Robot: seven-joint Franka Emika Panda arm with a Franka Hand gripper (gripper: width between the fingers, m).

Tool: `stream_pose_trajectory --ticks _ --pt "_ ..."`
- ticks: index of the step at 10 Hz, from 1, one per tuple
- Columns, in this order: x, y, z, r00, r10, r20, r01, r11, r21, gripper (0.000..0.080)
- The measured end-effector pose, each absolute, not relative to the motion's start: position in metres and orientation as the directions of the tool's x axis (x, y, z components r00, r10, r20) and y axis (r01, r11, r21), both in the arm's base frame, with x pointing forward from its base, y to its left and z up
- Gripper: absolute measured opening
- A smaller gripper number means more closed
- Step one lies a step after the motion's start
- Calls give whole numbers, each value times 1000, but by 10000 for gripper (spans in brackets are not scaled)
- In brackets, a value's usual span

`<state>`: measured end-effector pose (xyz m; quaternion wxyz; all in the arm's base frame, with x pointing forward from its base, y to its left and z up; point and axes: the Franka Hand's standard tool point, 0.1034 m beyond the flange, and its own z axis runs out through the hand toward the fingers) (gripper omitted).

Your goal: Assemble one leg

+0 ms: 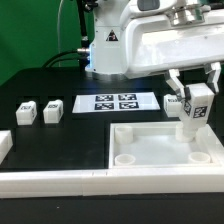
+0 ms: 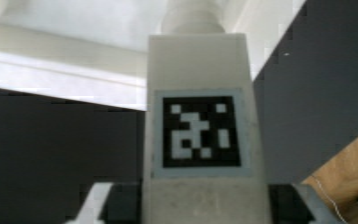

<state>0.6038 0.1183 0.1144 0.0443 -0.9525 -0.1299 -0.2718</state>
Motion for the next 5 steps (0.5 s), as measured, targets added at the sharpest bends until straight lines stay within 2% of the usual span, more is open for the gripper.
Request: stream_pose_trajectory --ticks 5 --pt "603 135 111 793 246 557 300 -954 -5 294"
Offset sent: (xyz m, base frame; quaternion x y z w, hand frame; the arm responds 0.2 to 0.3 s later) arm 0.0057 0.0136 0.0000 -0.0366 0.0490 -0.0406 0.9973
